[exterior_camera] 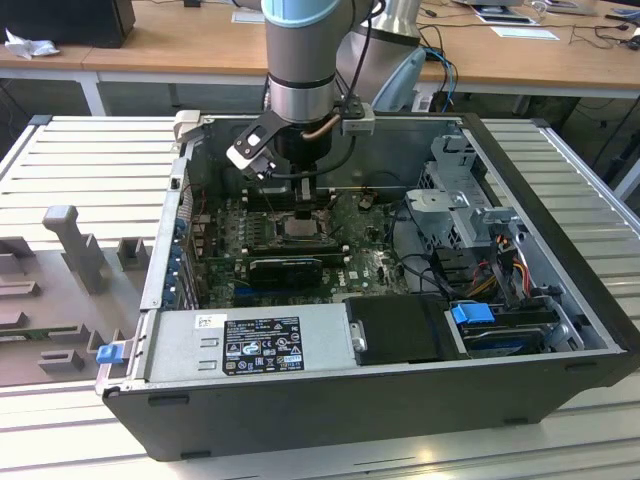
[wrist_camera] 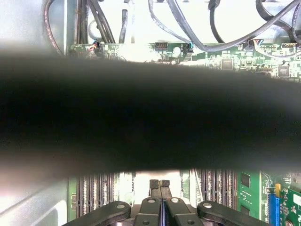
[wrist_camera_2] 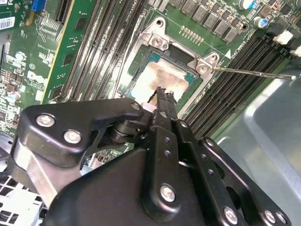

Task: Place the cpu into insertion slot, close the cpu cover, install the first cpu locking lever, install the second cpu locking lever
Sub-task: 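Close the cpu cover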

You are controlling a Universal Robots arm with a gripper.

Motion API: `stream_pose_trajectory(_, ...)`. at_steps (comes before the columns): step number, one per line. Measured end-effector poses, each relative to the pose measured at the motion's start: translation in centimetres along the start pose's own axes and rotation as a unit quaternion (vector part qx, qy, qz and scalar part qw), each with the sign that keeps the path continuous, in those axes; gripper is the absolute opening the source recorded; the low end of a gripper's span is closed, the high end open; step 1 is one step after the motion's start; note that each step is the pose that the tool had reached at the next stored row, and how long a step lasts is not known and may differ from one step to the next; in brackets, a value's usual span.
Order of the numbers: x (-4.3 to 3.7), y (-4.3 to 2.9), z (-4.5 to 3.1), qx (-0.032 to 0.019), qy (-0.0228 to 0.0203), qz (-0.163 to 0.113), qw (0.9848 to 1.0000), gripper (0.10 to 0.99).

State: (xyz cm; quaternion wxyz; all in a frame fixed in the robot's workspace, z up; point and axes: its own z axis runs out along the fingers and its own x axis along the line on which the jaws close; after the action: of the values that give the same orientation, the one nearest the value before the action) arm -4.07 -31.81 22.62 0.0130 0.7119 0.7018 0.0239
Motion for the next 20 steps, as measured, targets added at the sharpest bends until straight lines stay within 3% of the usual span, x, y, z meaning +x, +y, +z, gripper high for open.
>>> stream_pose_trajectory(10,0.01,0.04,-0.92,0.0,-0.0001,0.0,1.0,0.106)
stream_pose_trajectory(20,0.02,0.12,-1.16,0.0002,-0.0002,0.0,1.0,0.106)
